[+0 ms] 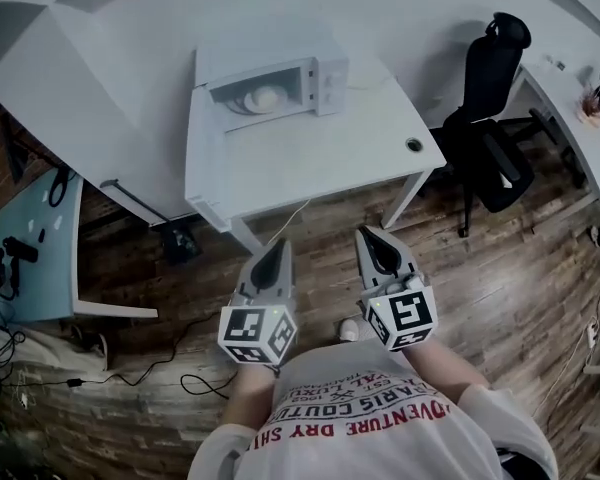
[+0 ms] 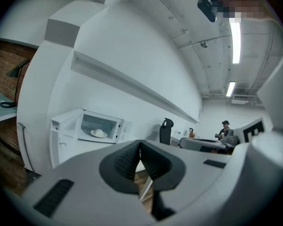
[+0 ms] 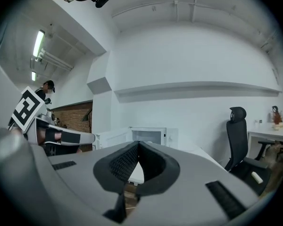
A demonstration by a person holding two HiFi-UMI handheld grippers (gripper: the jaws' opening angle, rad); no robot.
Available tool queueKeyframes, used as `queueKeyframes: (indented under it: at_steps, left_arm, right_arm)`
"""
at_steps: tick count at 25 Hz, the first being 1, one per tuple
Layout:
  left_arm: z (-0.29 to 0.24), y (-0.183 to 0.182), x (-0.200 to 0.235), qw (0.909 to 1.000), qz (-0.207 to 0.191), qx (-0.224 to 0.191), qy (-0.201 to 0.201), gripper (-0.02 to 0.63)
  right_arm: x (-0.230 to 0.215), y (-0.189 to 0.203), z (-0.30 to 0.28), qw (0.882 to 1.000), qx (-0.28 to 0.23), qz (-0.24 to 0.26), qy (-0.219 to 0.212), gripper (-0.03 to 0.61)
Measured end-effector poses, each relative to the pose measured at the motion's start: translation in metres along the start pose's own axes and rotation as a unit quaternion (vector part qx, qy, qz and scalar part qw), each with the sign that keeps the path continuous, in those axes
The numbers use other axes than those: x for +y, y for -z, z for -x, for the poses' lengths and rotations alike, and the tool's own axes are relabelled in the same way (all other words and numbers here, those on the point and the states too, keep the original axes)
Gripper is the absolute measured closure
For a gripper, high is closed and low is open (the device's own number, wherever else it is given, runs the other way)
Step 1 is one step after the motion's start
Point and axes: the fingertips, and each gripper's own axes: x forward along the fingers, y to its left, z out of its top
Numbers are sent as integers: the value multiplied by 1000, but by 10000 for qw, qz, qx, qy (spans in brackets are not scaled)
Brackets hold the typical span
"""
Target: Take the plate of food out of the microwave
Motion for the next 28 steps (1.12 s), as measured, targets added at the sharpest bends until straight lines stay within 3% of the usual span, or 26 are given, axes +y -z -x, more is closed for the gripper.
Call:
queueKeyframes:
  at_steps: [6,11,19,23,28]
  left_arm:
    - [-48,7,-32,9998,82,67,-192,606]
    - [-76,14,-32,9992,53,237,-309,606]
    - [-145,16,1,9985,318,250,-362,606]
    - [-194,1,24,9988,125,227,-414,606]
    - [-259,-24,66,9986,260,222,-396,606]
  right_arm:
    - [-60,4,-10,9996,135,73,-257,566]
    - [-91,18,-26,9994,207,-123,-243,566]
    - [-126,31,-75,9992,328,-12,-230,566]
    - [-156,22,-118,9993,348,-46,-130,566]
    - [-180,14,-194,9989,451,-13,-159,566]
